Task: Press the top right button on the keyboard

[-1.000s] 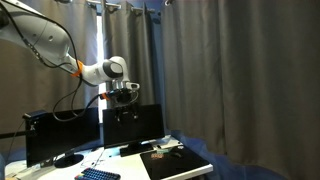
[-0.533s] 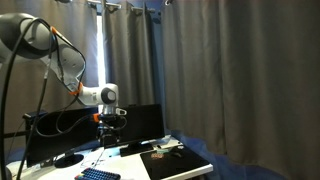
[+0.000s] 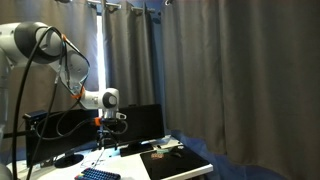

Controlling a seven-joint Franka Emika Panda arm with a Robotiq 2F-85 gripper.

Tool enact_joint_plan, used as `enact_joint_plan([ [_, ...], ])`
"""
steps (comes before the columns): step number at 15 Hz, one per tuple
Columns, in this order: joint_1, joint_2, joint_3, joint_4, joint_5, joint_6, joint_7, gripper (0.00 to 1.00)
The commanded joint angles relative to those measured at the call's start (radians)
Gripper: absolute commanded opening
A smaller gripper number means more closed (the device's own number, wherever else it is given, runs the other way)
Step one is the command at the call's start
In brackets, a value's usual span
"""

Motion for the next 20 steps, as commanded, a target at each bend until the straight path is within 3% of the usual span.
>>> enact_joint_plan([
  [1, 0.002, 0.055, -0.002, 0.016, 0.045, 0.032, -0.005, 1.0],
  [4, -0.002, 0.134, -0.007, 0.023, 0.075, 0.145, -0.003, 1.0],
  [6, -0.009, 0.188, -0.005, 0.031, 0.113, 0.215, -0.037, 0.72],
  [16, -0.013, 0.383, -0.015, 0.073, 0.101, 0.443, -0.014, 0.02],
  [20, -0.011, 0.423, -0.018, 0.085, 0.093, 0.498, -0.009, 0.0],
])
